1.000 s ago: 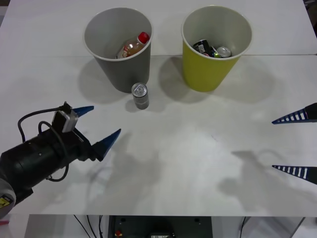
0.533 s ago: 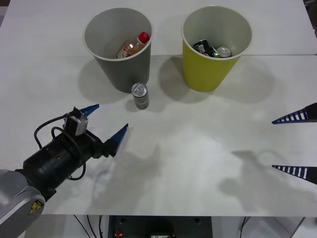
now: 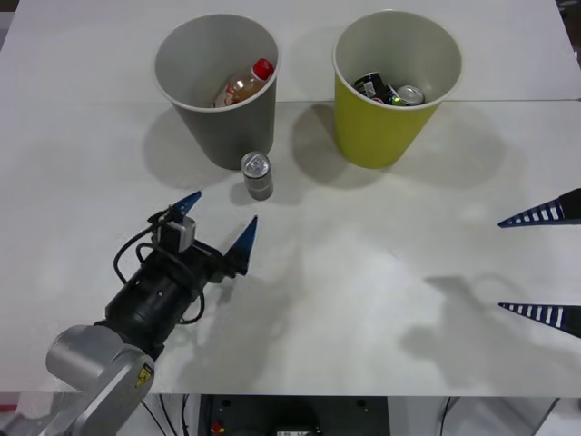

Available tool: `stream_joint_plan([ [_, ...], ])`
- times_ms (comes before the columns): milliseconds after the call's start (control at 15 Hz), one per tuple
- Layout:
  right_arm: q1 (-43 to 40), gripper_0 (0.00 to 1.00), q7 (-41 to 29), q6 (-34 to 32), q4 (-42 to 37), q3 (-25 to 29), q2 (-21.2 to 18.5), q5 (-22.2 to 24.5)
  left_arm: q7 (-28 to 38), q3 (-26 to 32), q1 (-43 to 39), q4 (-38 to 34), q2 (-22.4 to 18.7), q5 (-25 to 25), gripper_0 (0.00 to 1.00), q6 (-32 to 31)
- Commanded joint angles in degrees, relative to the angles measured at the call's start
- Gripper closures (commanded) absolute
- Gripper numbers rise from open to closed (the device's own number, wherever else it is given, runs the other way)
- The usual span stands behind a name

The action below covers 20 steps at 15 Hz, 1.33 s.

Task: Put the can into the green bin and the plastic bottle into the gray bin

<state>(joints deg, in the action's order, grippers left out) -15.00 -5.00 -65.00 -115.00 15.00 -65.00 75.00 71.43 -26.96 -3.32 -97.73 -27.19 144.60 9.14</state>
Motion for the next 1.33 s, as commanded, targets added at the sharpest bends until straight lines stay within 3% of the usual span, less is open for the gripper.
stream_joint_plan([
  [67, 0.0, 0.0, 0.0, 0.0, 0.0, 0.0, 0.0, 0.0, -0.2, -1.4, 2.3, 6.1, 4.2, 0.3, 0.0, 5.0],
  [533, 0.0, 0.0, 0.0, 0.0, 0.0, 0.0, 0.0, 0.0, -1.6, -2.6, 8.4, 22.6, 13.8, 0.9, 0.0, 17.8],
  [1000, 0.0, 0.0, 0.0, 0.0, 0.0, 0.0, 0.0, 0.0, -1.6, -2.6, 14.6, 34.7, 19.1, -0.8, 0.0, 23.8],
  [1333, 0.0, 0.0, 0.0, 0.0, 0.0, 0.0, 0.0, 0.0, -3.2, -2.6, 20.0, 43.2, 21.4, -5.0, 0.0, 27.4],
])
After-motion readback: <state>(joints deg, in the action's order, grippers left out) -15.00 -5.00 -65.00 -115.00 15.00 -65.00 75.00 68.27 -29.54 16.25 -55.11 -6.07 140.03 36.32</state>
